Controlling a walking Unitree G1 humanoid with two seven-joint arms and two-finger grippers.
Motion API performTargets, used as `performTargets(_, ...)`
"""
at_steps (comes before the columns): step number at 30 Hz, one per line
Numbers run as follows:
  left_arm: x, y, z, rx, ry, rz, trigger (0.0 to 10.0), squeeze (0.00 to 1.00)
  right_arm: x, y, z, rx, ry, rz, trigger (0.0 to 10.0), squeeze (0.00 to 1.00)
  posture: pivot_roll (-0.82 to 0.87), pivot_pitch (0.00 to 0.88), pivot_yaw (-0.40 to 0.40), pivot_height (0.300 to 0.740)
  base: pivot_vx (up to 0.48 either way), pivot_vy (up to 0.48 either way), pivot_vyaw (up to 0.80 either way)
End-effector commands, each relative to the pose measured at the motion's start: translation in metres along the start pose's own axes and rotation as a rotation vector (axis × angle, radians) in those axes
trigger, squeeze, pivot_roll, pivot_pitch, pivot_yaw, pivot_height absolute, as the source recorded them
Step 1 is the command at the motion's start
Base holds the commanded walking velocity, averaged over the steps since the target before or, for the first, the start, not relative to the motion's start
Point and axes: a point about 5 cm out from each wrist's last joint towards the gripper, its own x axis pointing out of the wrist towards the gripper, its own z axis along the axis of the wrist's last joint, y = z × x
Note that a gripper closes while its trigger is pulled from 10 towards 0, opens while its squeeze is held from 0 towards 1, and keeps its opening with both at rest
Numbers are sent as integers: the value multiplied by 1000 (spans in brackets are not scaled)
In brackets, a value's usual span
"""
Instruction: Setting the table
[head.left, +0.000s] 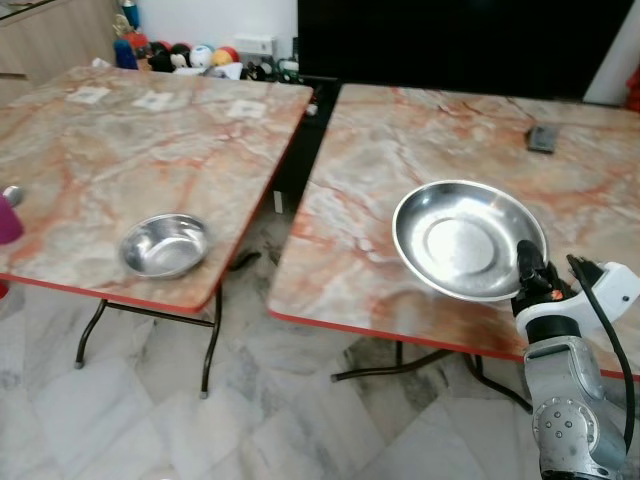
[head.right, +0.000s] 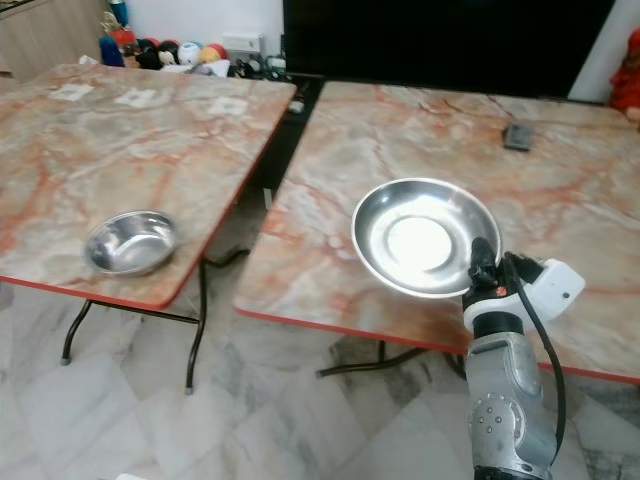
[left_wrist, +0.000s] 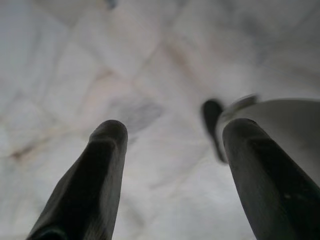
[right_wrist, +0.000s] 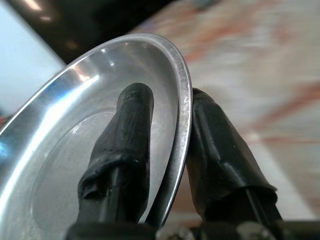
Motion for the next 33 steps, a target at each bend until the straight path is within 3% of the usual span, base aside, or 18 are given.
performTargets(1,-2,0,-6,1,19,-1,10000,0,2,-2,6,-8,-33,-27,10000,0,-3,117,-4,740,0,-356,0)
performTargets(7,-1,0,-4,2,13,-1,10000,0,2,-2,5,-7,-43,-46,10000,0,-2,118,-4,740,0,-310,-541)
performTargets(17,-2,1,-6,-4,16,0,10000,0,5,-3,-1,0,-29,-70,10000,0,-2,118,-4,740,0,0,0)
performTargets(25,-2,1,-7,-6,21,0,10000,0,17,-1,-14,19,13,-84,10000,0,4,120,-4,740,0,0,0)
performTargets(33,-2,1,-7,-10,22,1,10000,0,30,-8,-19,-38,3,-193,10000,0,12,122,-3,740,0,0,0)
